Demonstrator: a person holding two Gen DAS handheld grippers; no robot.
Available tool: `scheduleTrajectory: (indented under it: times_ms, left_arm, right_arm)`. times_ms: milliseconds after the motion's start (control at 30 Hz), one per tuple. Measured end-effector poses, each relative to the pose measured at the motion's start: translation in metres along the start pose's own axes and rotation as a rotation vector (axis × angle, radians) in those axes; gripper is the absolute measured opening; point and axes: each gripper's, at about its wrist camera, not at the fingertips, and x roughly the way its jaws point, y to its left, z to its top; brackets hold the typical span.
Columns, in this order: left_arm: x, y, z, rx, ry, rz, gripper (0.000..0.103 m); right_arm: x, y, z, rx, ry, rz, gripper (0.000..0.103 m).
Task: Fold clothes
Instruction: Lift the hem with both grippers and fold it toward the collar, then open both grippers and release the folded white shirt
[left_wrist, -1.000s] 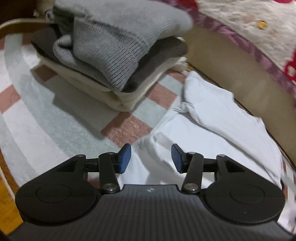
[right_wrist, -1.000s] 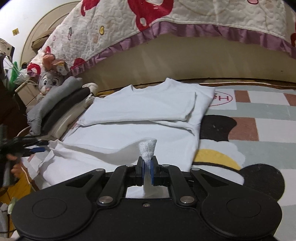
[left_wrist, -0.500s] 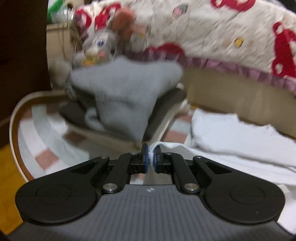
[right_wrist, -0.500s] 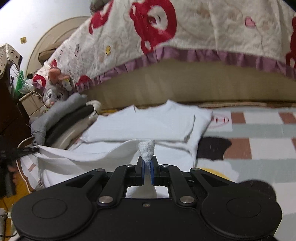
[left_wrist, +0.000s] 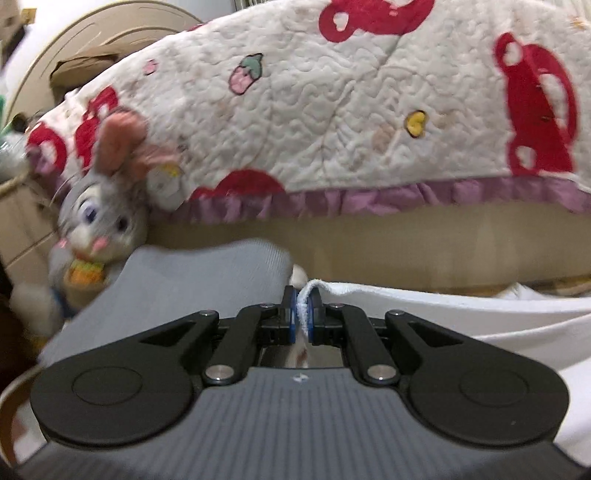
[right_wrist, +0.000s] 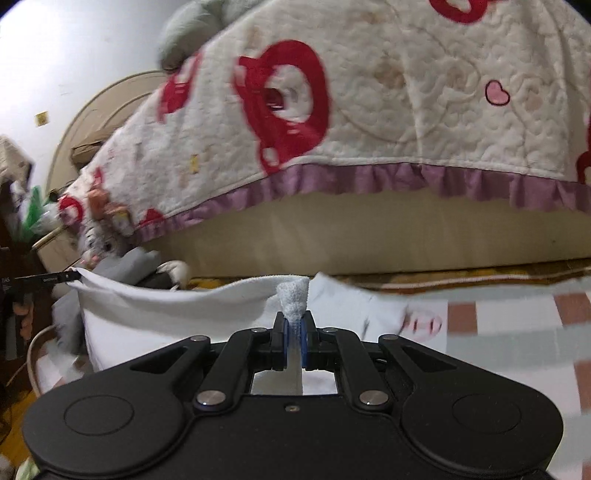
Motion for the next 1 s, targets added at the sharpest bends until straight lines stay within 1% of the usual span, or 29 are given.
scheduleTrajectory:
  times_ms: [67, 100, 133, 167, 200, 233, 300, 333, 433, 500, 533, 567, 600, 667, 700, 733, 833, 900, 933, 1000]
  left_arm:
    - [0.043, -0.012, 0.014, -0.021, 0.004, -0.001, 0.013]
    - [0.064, -0.019, 0.018, -0.037, 0.013, 0.002, 0.027]
    - [0.081, -0.025, 0.018, -0.065, 0.037, 0.034, 0.053]
    - [0.092, -0.031, 0.013, -0.100, 0.065, 0.074, 0.063]
    - [0.101, -0.036, 0.008, -0.135, 0.089, 0.106, 0.066]
    - [0.103, -0.039, -0.002, -0.179, 0.093, 0.093, 0.066]
    - [0.100, -0.042, -0.036, -0.273, 0.107, 0.006, 0.066]
    - [0.095, -0.043, -0.053, -0.304, 0.130, -0.017, 0.066]
    - [0.074, -0.050, -0.105, -0.316, 0.219, -0.042, 0.066]
    - [0.050, -0.052, -0.138, -0.272, 0.254, -0.054, 0.066]
    - [0.039, -0.053, -0.153, -0.262, 0.283, -0.046, 0.066]
    - [0.029, -0.051, -0.166, -0.276, 0.311, -0.043, 0.066]
    - [0.022, -0.047, -0.177, -0.322, 0.334, -0.057, 0.066]
    - [0.006, -0.039, -0.200, -0.416, 0.379, -0.086, 0.066]
    - [-0.001, -0.035, -0.210, -0.457, 0.394, -0.099, 0.066]
    - [-0.007, -0.034, -0.213, -0.471, 0.374, -0.109, 0.066]
    - [-0.006, -0.028, -0.210, -0.482, 0.386, -0.142, 0.066]
    - [-0.004, -0.024, -0.207, -0.503, 0.394, -0.164, 0.066]
    - [-0.003, -0.023, -0.206, -0.516, 0.399, -0.174, 0.066]
    - [0.001, -0.023, -0.206, -0.534, 0.399, -0.195, 0.066]
  right_arm:
    - [0.032, -0.021, 0.020, 0.013, 0.006, -0.030, 0.009]
    - [0.052, -0.033, 0.029, 0.037, 0.012, -0.042, 0.009]
    - [0.066, -0.042, 0.033, 0.058, 0.020, -0.053, 0.012]
    - [0.067, -0.041, 0.024, 0.076, 0.037, -0.057, 0.014]
    - [0.068, -0.039, 0.016, 0.093, 0.053, -0.062, 0.023]
    - [0.068, -0.038, 0.007, 0.111, 0.069, -0.067, 0.038]
    - [0.070, -0.036, -0.011, 0.146, 0.102, -0.076, 0.038]
    - [0.070, -0.035, -0.020, 0.163, 0.118, -0.081, 0.038]
    - [0.072, -0.031, -0.046, 0.215, 0.167, -0.094, 0.039]
    - [0.074, -0.029, -0.064, 0.250, 0.200, -0.104, 0.043]
    - [0.074, -0.028, -0.073, 0.267, 0.216, -0.108, 0.043]
    - [0.075, -0.027, -0.082, 0.285, 0.232, -0.113, 0.044]
    - [0.075, -0.024, -0.088, 0.297, 0.249, -0.116, 0.046]
    - [0.067, -0.012, -0.089, 0.295, 0.274, -0.112, 0.048]
    - [0.063, -0.007, -0.092, 0.307, 0.259, -0.111, 0.053]
    - [0.059, -0.005, -0.097, 0.348, 0.258, -0.113, 0.054]
    - [0.051, -0.004, -0.124, 0.535, 0.252, -0.129, 0.055]
    - [0.049, -0.001, -0.146, 0.628, 0.289, -0.137, 0.056]
    - [0.051, 0.004, -0.153, 0.637, 0.322, -0.122, 0.056]
    - [0.056, 0.017, -0.158, 0.605, 0.381, -0.093, 0.055]
